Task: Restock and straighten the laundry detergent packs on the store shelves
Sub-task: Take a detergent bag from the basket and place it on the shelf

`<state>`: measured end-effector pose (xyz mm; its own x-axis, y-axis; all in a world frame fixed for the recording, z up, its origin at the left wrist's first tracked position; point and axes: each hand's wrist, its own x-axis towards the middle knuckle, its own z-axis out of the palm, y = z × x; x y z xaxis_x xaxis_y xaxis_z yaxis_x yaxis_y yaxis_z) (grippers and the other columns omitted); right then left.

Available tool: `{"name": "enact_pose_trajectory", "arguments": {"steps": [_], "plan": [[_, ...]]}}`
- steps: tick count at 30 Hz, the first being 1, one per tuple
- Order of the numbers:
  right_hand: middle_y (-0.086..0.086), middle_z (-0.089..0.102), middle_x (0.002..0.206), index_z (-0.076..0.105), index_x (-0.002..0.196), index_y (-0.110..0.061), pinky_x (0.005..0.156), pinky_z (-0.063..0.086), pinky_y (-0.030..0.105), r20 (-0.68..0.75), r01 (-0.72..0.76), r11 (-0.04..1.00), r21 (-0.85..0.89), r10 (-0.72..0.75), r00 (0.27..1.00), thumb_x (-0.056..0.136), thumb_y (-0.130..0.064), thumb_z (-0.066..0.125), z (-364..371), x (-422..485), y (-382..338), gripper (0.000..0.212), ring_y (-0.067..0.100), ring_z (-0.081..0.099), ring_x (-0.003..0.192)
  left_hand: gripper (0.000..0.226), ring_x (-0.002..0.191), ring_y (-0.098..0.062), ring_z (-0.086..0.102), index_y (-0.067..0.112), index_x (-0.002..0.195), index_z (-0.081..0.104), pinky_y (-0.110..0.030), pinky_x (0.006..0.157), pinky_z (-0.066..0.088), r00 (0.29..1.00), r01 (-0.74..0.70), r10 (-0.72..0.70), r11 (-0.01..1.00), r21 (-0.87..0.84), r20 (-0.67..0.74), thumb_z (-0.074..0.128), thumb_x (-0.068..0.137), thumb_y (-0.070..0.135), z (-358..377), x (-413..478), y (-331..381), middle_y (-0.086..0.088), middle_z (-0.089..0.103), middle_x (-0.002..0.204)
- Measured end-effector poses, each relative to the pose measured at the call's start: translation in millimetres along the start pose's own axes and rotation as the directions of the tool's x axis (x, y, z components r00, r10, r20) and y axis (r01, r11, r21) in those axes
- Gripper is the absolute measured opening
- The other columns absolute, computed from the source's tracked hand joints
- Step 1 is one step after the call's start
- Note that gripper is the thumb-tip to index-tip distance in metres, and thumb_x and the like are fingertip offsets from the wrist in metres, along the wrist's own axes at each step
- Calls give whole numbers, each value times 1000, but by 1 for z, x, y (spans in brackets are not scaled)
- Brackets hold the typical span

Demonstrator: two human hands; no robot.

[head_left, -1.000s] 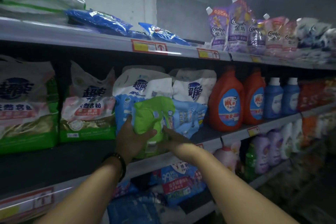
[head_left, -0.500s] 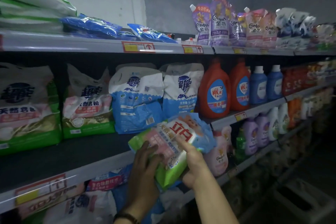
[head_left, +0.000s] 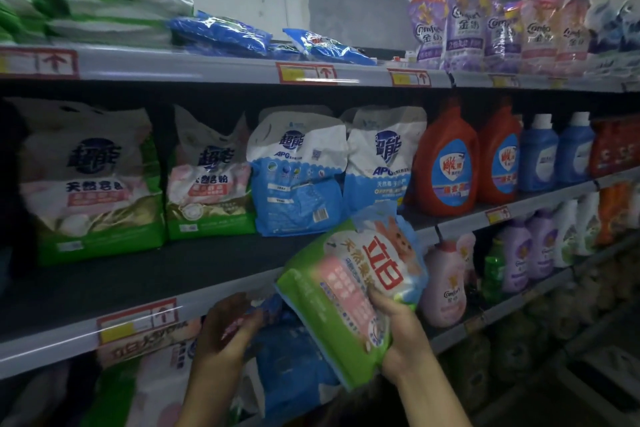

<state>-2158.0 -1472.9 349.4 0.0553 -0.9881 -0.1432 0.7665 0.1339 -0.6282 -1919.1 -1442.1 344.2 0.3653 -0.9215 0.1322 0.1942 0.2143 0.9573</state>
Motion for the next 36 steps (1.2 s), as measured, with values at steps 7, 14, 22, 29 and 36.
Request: {"name": "enact_pose_trajectory", "arguments": {"steps": [7, 14, 22, 29, 36], "plan": [[30, 73, 122, 74, 121, 2, 92, 58, 68, 201, 163, 959, -231, -116, 973, 74, 5, 76, 40, -51, 2, 47, 51, 73, 107, 93, 106, -32, 76, 35, 128, 68, -46, 83, 59, 945, 73, -112, 988, 137, 306, 89, 48, 78, -41, -24, 64, -6, 78, 122], [19, 81, 108, 82, 105, -2, 90, 63, 55, 296, 243, 853, -461, -110, 949, 65, 3, 87, 90, -91, 41, 41, 38, 79, 101, 87, 101, -35, 78, 19, 126, 63, -56, 95, 59, 918, 122, -231, 938, 325, 322, 99, 54, 49, -75, -62, 92, -11, 80, 113], [22, 80, 106, 78, 111, 0, 88, 63, 60, 341, 122, 812, -571, 99, 935, 81, -6, 83, 128, -110, 93, 31, 42, 79, 96, 59, 91, -45, 78, 9, 121, 65, -52, 76, 65, 980, 200, -200, 980, -22, 17, 90, 68, 7, -134, -101, 93, -23, 79, 106], [22, 78, 115, 66, 128, -8, 86, 63, 58, 375, -35, 780, -624, 338, 863, 89, -15, 77, 136, -125, 152, 41, 46, 77, 102, 47, 79, -41, 78, 11, 118, 61, -53, 67, 66, 953, 234, -249, 967, -105, -171, 79, 80, -7, -206, -138, 93, -23, 79, 100], [24, 79, 107, 68, 121, -4, 91, 59, 68, 289, -174, 702, -691, 488, 823, 91, 0, 74, 138, -154, 227, 31, 48, 77, 95, 73, 106, -55, 71, 5, 130, 63, -75, 98, 50, 919, 290, -310, 950, -116, -245, 90, 63, 3, -284, -186, 78, -31, 74, 117]]}}
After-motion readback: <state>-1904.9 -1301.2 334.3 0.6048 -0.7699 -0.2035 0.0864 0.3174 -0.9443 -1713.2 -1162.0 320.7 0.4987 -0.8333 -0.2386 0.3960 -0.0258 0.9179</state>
